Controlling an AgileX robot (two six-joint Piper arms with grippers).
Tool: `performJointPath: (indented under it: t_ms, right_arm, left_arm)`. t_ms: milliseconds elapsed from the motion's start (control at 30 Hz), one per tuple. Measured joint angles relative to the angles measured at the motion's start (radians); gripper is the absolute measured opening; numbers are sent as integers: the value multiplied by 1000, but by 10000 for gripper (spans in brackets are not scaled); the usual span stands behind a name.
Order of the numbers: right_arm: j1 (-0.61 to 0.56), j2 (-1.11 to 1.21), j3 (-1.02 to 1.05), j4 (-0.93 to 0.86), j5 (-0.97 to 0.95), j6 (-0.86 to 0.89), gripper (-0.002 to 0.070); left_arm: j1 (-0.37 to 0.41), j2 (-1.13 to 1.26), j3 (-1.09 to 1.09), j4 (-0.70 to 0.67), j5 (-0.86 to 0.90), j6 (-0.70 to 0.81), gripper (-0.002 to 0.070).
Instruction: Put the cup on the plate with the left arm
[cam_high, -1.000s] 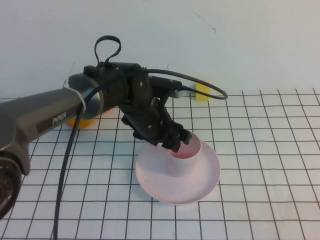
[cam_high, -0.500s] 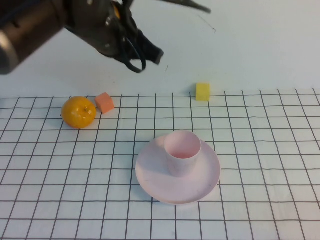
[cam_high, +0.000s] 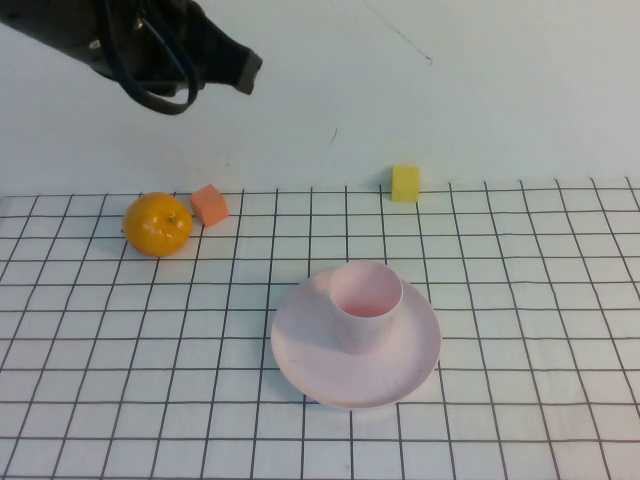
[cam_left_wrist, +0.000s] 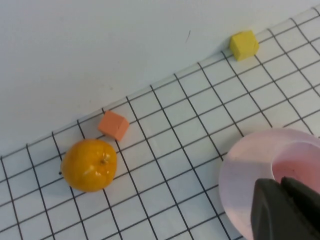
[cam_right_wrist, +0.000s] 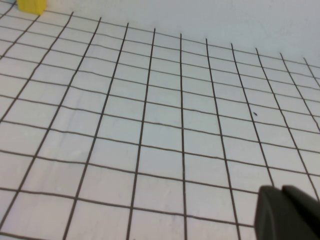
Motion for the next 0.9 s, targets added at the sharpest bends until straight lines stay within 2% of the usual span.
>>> performJointPath:
  t_ms: [233, 367, 567, 633, 900]
  right_arm:
    - [0, 0, 0, 0, 0, 0, -2]
    - [0, 0, 0, 0, 0, 0, -2]
    - [0, 0, 0, 0, 0, 0, -2]
    - [0, 0, 0, 0, 0, 0, -2]
    - [0, 0, 0, 0, 0, 0, -2]
  left_arm:
    - [0, 3, 6, 1, 81, 12, 0]
    - [14, -1, 10, 45, 165, 14, 0]
    - [33, -66, 32, 91, 168, 5, -1]
    - [37, -113, 54, 92, 102, -18, -1]
    - [39, -387, 305, -25, -419, -43, -1]
